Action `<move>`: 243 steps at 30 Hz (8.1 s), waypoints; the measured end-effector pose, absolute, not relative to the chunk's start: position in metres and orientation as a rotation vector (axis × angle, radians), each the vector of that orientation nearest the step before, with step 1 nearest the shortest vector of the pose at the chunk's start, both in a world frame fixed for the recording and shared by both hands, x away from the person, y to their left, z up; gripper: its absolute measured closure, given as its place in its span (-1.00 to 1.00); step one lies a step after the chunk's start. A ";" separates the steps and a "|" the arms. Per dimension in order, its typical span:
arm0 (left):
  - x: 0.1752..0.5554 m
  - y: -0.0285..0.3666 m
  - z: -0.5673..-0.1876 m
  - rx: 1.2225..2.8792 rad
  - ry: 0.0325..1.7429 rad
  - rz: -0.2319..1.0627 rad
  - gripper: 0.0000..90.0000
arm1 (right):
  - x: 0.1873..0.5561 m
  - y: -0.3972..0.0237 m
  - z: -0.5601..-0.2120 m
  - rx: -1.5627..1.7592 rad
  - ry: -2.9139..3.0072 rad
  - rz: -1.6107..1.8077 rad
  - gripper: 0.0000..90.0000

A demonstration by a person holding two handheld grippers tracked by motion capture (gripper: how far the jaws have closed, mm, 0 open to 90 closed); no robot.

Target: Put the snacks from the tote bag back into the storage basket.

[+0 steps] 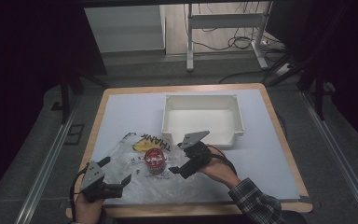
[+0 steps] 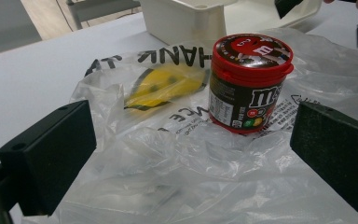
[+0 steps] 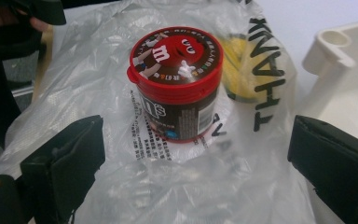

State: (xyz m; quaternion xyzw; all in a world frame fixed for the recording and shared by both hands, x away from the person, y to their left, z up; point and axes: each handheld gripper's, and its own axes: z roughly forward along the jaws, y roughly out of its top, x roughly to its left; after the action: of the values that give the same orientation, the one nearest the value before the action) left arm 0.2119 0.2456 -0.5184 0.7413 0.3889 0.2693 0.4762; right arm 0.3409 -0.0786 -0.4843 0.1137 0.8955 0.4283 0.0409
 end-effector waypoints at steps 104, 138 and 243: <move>0.212 0.245 -0.518 1.821 0.947 0.659 -1.00 | 0.375 -0.053 -0.442 0.289 2.873 0.864 -0.43; 0.212 0.246 -0.519 1.820 0.948 0.659 -1.00 | 0.438 -0.070 -0.442 0.435 2.780 0.843 -0.43; 0.211 0.247 -0.518 1.813 0.945 0.651 -0.99 | 0.495 -0.034 -0.500 0.412 2.761 0.877 -0.81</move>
State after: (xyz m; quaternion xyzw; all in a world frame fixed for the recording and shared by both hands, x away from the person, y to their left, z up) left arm 0.2110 0.2470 -0.5181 0.7423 0.3869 0.2667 0.4778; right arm 0.4954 -0.0340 -0.4998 0.1399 0.9382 0.2979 0.1076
